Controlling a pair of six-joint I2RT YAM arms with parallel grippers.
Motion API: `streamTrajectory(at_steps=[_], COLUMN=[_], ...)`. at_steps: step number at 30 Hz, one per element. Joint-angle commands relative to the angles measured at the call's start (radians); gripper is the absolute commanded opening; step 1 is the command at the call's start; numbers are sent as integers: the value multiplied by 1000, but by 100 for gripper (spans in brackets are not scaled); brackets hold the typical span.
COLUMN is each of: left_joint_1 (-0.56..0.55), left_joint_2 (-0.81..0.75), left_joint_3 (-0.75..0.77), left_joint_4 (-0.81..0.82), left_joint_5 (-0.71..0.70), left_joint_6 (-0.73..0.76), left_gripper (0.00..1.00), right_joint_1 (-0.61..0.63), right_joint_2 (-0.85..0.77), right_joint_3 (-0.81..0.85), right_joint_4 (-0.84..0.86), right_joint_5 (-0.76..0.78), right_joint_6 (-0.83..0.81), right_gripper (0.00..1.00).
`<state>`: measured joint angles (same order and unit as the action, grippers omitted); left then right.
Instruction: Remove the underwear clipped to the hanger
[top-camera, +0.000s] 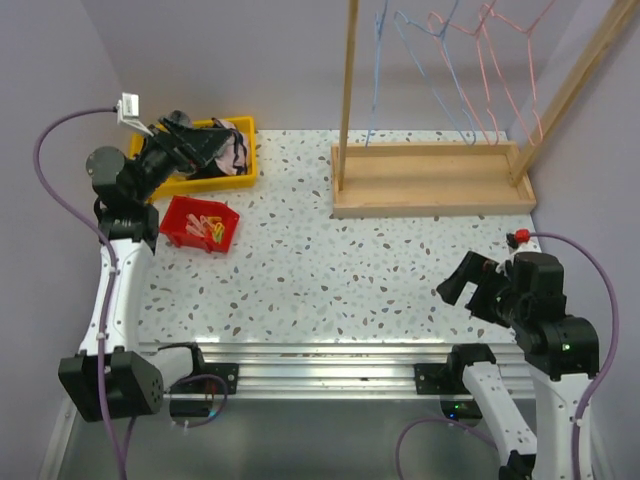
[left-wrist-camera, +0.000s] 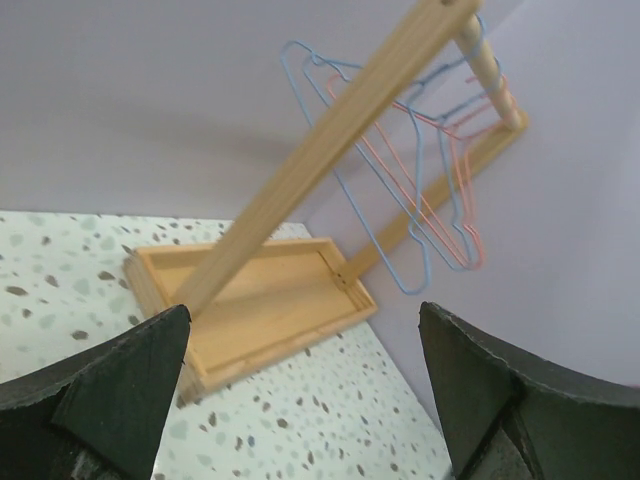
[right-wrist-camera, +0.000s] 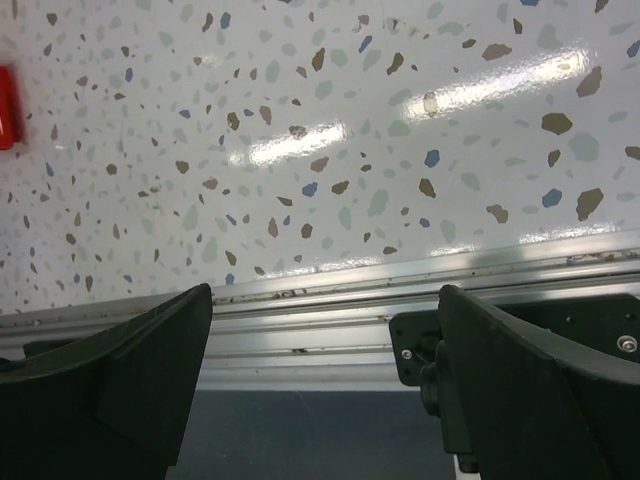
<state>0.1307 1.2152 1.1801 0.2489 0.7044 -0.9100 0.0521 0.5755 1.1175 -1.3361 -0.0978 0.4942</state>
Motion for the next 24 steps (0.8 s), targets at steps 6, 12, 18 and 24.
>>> streamTrajectory(at_steps=[6,12,18,24], left_joint_1=[-35,-114,-177,-224], left_joint_2=[-232,-348,-437,-500], left_joint_3=[-198,-203,-186,-181], left_joint_4=[69,72,43,-29], left_joint_5=[197,202,227,267], left_joint_6=[-197,-265,-256,-176], left_gripper=[100,100,100,100], right_joint_1=[5,3,3,3], right_joint_2=[34,24,15,38], right_joint_3=[221,456,596,694], right_joint_4=[-41,-51,-51,-52], right_joint_5=[-52,-137,-238,-273], right_joint_6=[-48,-51,-40,-51], right_gripper=[99,99,99,99])
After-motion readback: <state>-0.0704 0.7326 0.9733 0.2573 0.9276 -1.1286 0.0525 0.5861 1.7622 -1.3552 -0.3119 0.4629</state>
